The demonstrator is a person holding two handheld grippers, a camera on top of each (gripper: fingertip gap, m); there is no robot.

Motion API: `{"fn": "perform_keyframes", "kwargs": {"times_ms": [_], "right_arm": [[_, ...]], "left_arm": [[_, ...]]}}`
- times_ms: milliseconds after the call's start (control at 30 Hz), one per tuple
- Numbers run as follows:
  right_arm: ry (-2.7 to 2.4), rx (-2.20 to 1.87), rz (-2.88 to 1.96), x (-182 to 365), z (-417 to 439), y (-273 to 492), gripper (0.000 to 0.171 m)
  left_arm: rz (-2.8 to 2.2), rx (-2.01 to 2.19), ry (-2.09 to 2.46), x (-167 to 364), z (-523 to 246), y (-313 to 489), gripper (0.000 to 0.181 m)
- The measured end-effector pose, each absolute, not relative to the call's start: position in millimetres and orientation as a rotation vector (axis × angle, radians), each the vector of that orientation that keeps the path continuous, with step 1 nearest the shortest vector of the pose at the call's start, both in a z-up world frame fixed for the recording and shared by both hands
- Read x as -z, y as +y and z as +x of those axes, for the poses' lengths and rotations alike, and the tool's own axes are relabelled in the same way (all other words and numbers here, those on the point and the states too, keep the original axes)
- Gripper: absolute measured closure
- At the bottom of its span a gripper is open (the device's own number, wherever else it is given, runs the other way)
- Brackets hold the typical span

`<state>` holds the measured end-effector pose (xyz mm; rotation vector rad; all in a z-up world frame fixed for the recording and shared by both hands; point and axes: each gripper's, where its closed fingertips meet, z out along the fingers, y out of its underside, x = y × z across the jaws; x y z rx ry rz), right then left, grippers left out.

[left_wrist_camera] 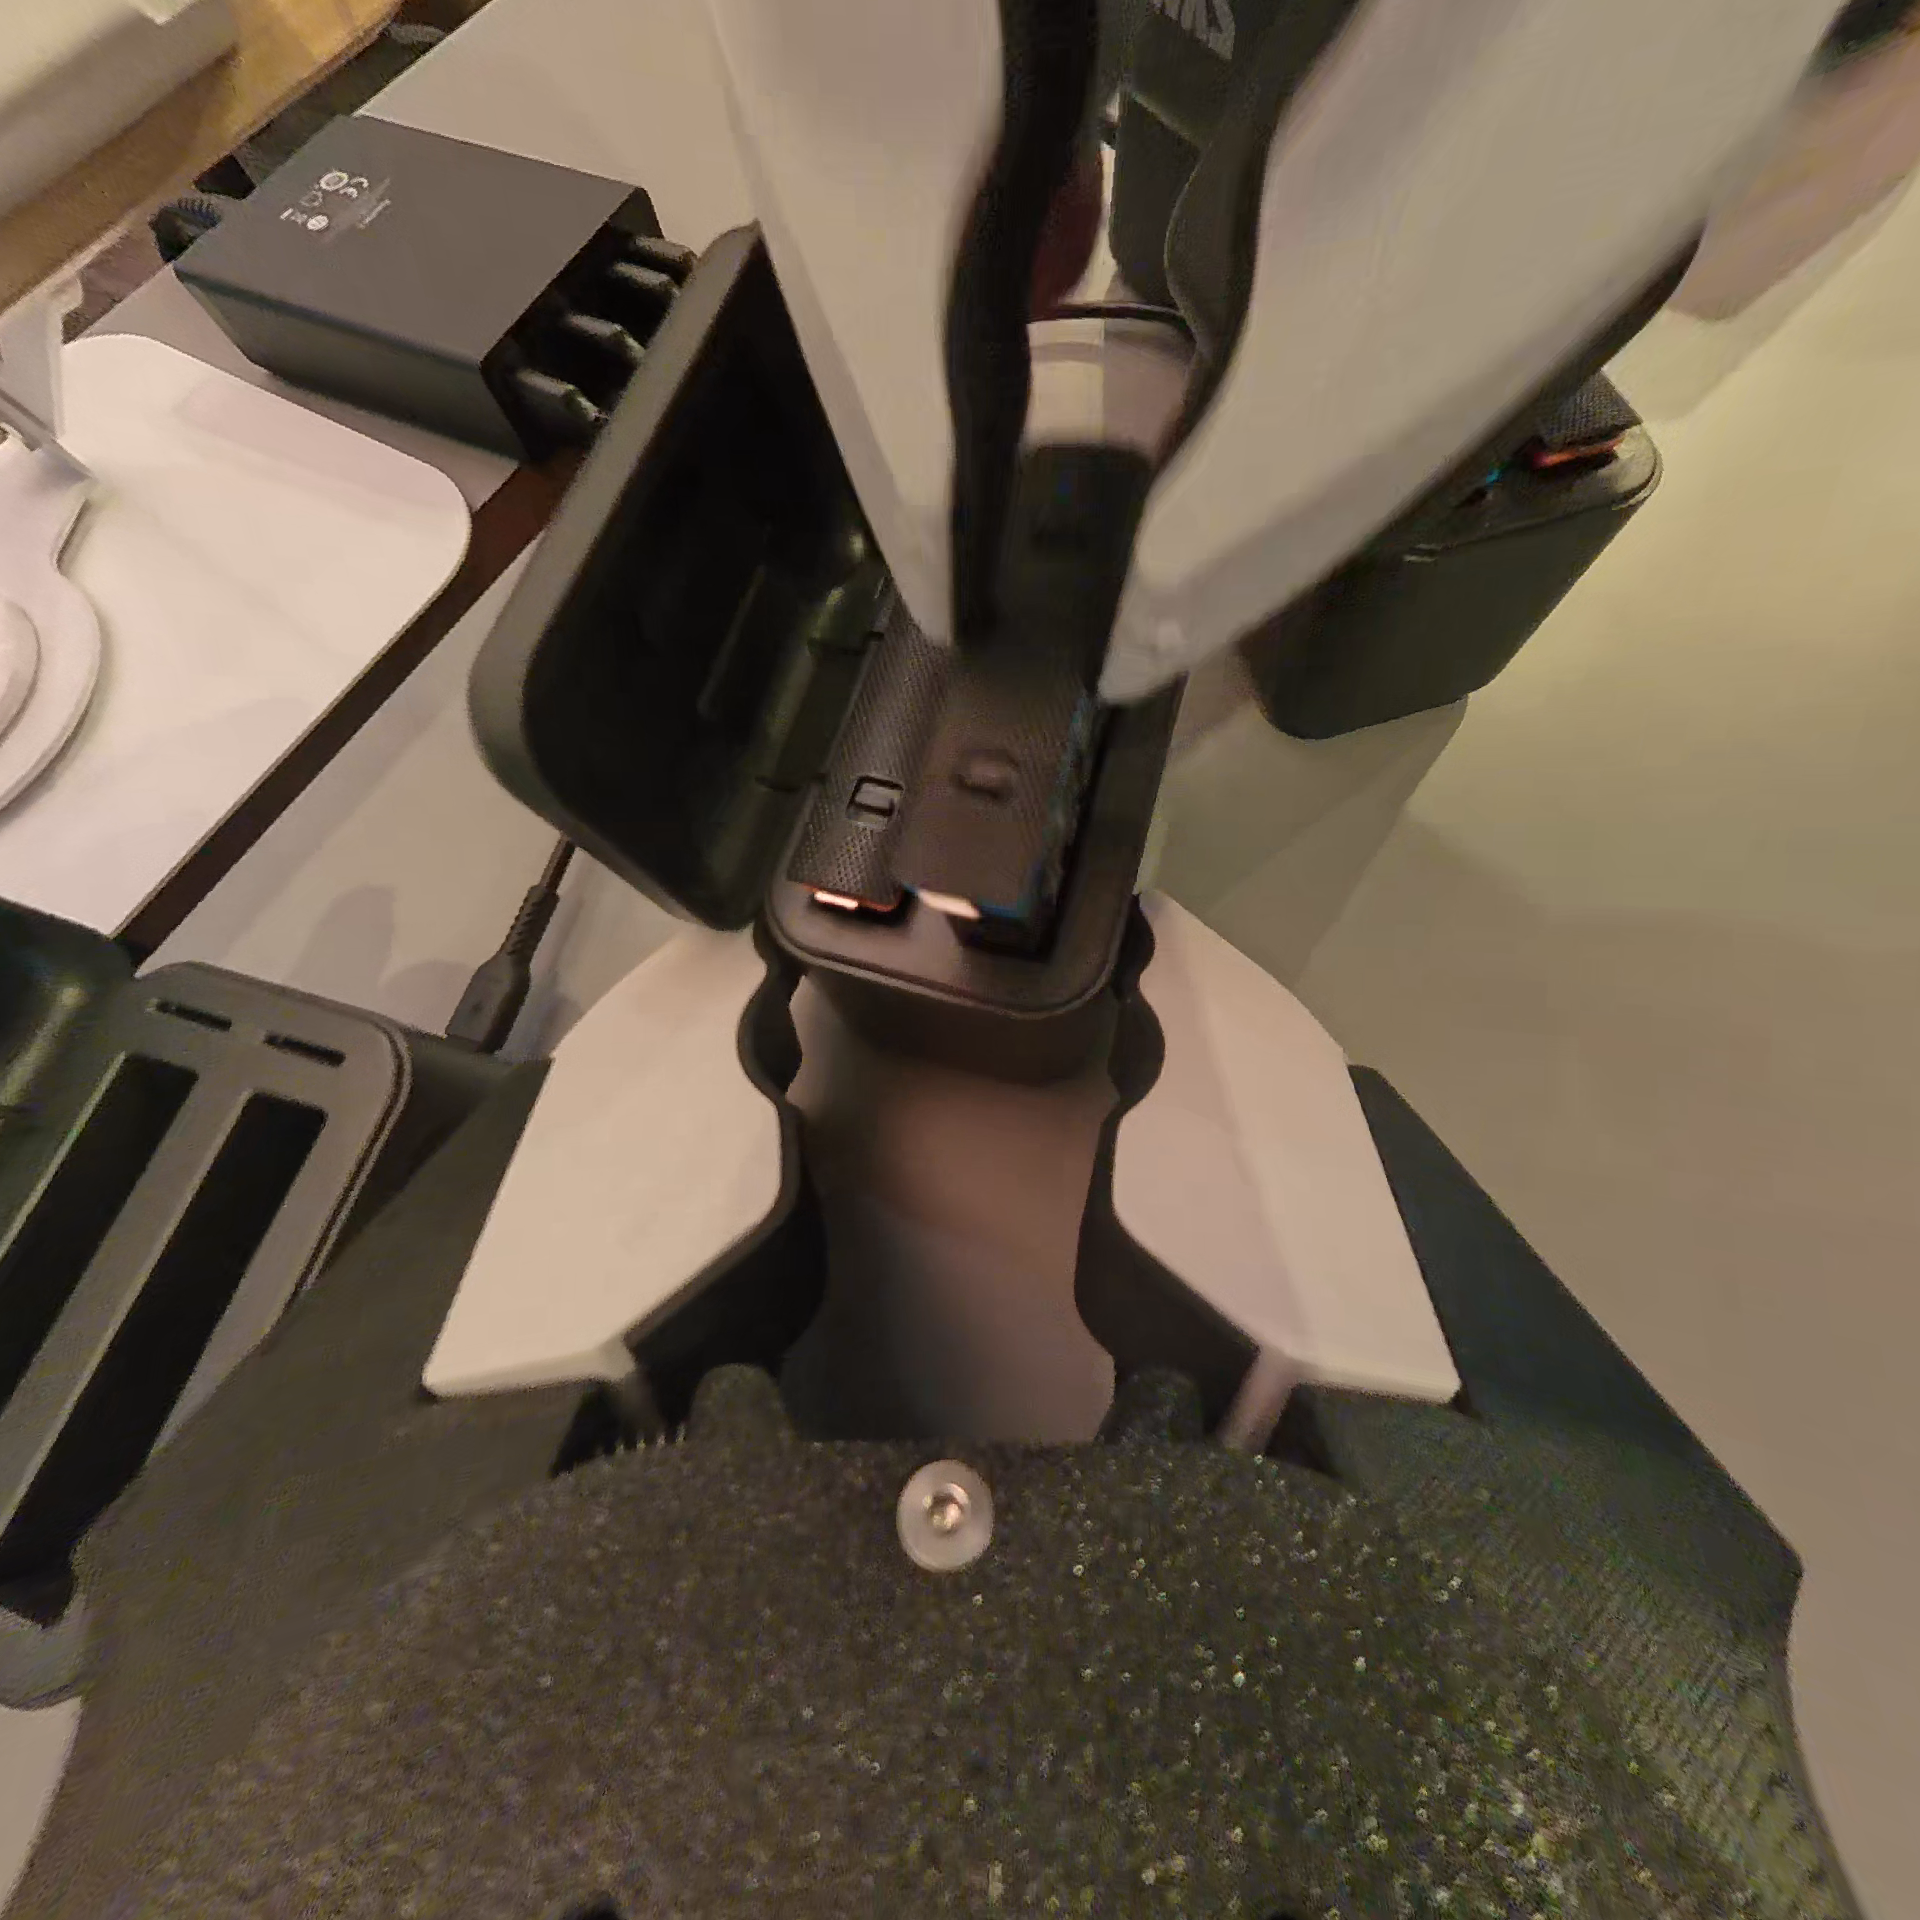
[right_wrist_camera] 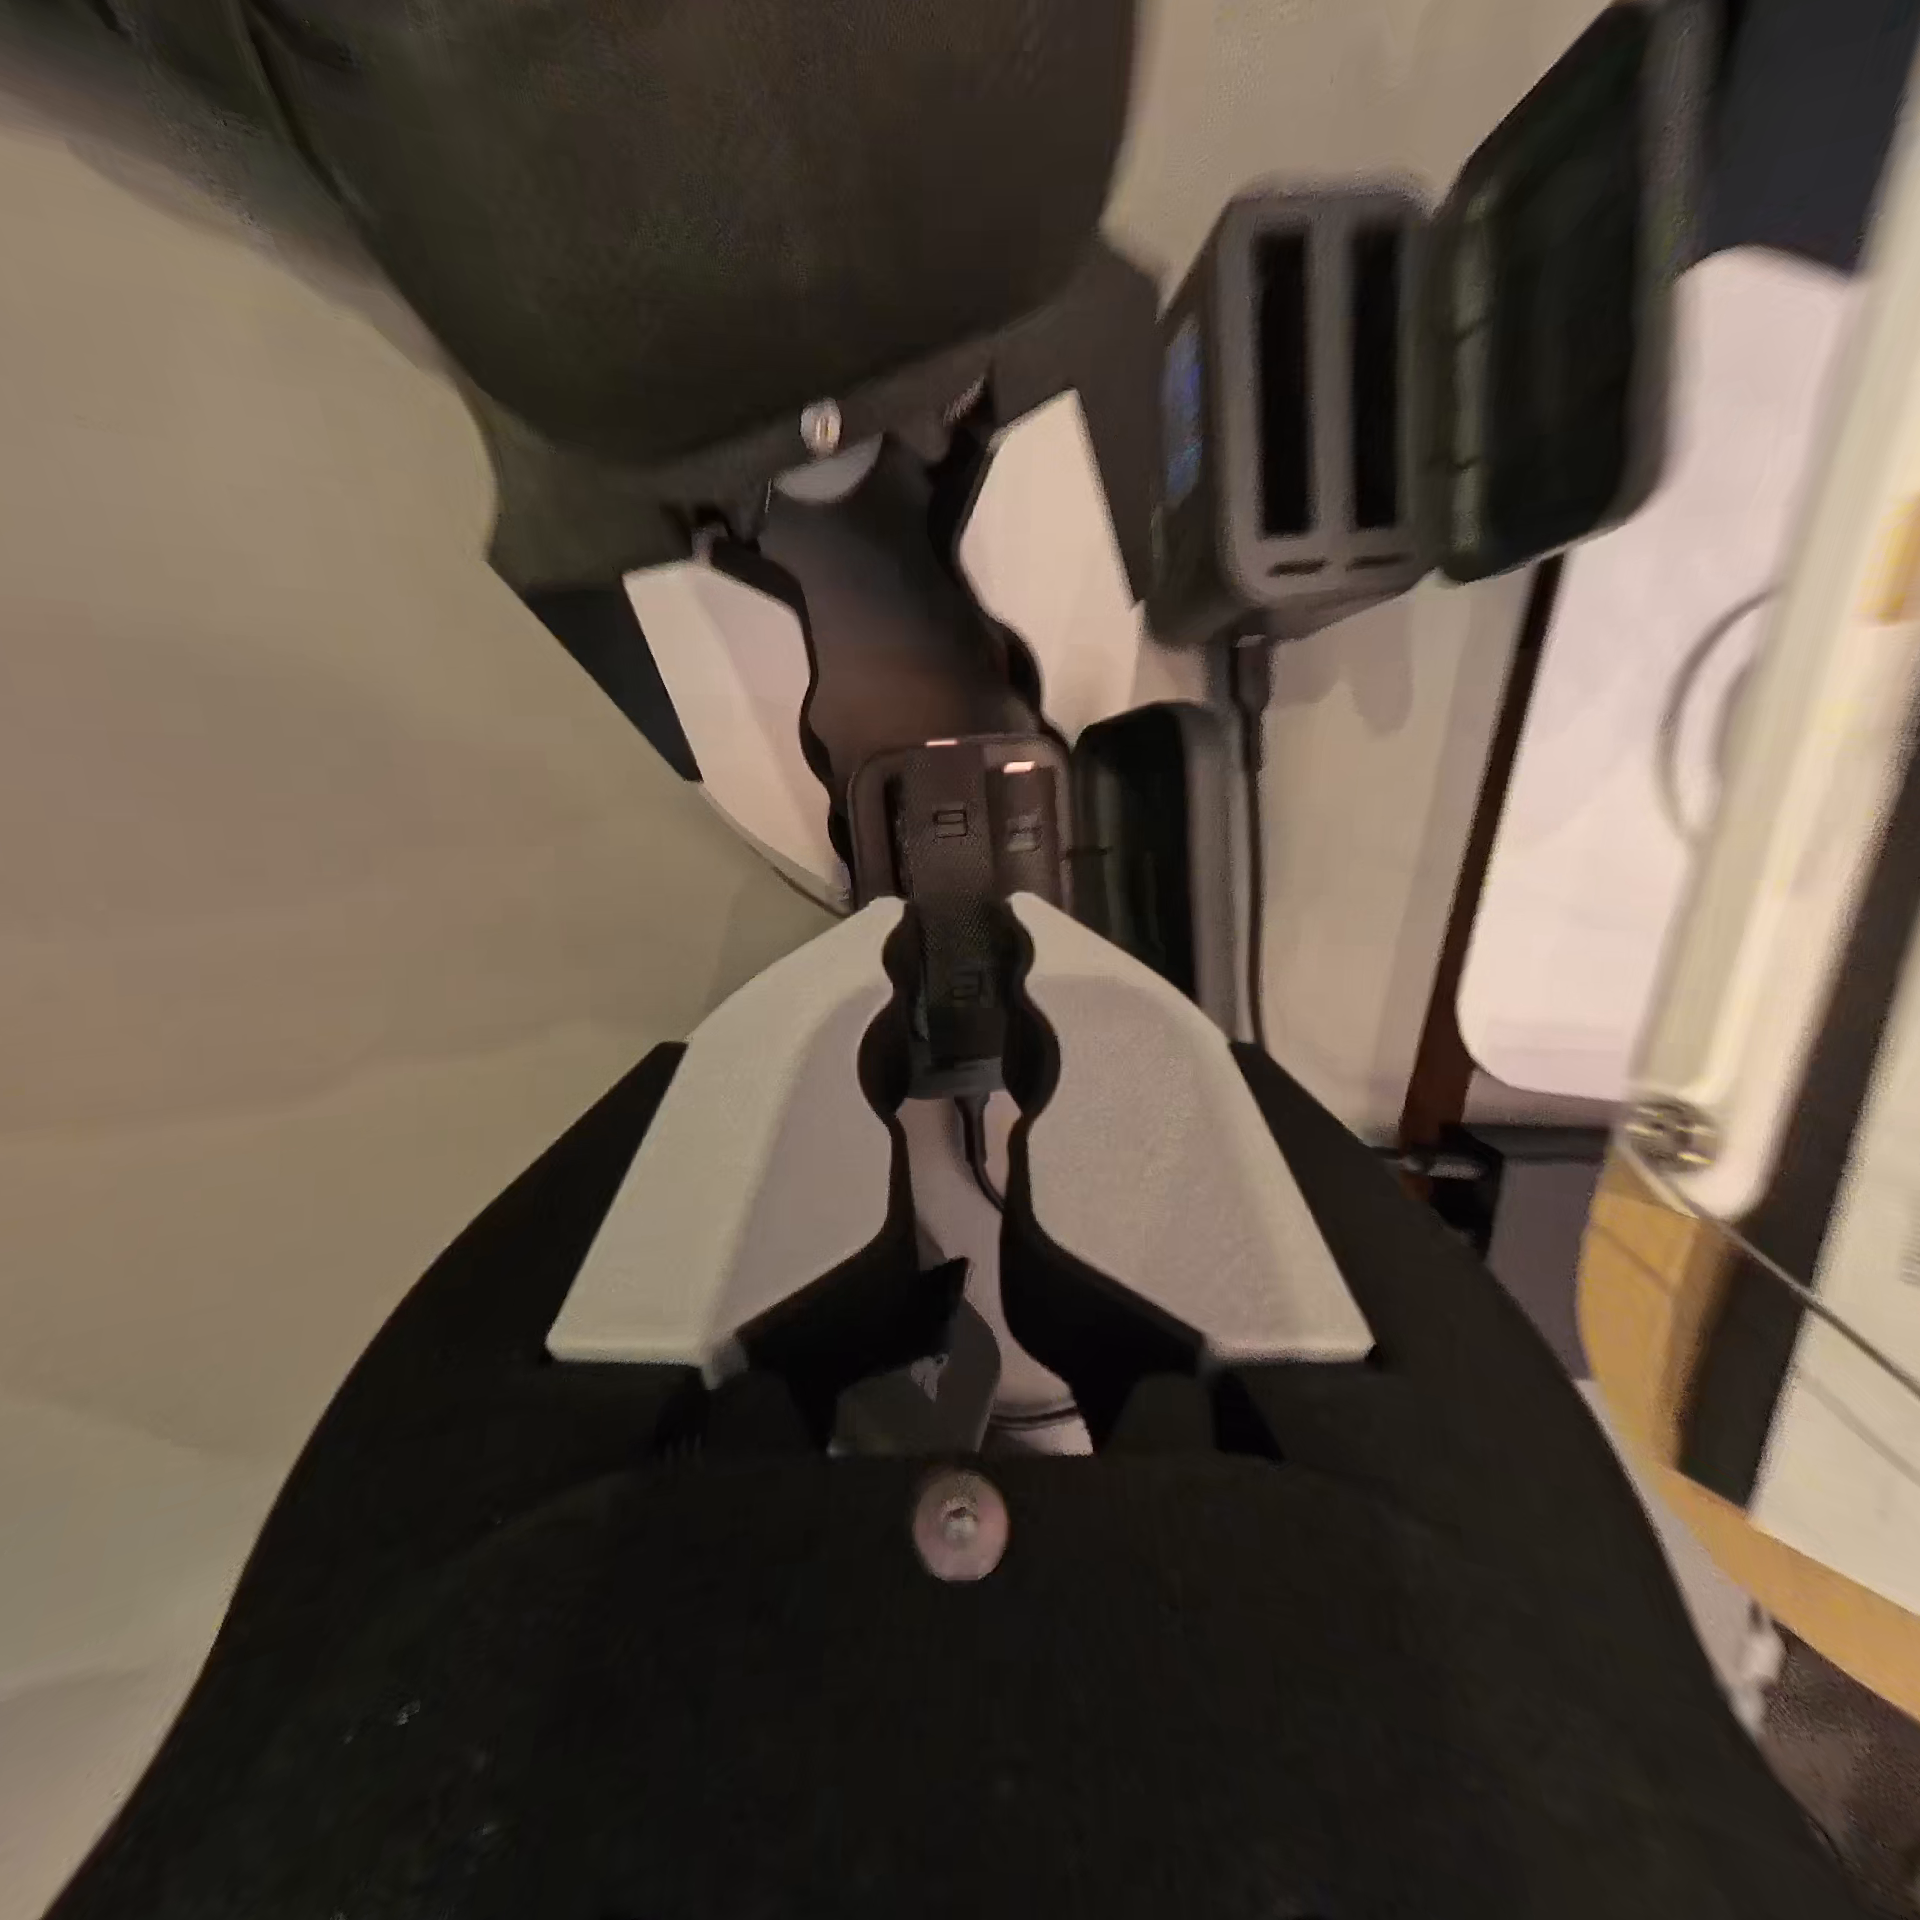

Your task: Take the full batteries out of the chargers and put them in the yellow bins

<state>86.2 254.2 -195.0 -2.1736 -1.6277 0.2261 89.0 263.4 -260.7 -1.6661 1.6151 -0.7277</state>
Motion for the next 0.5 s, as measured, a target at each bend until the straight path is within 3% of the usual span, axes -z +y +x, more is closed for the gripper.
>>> {"fn": "perform_keyframes", "kwargs": {"times_ms": [300,500], "right_arm": [[-1.593,-0.139,-2.146,161.4,95.9,249.0,0.158],[-1.492,-0.132,-2.123,145.9,108.5,246.9,0.158]], "left_arm": [[-1.650,0.724,1.629,260.7,87.0,262.1,0.122],[-1.634,0.685,1.695,266.1,78.9,258.5,0.110]]}}
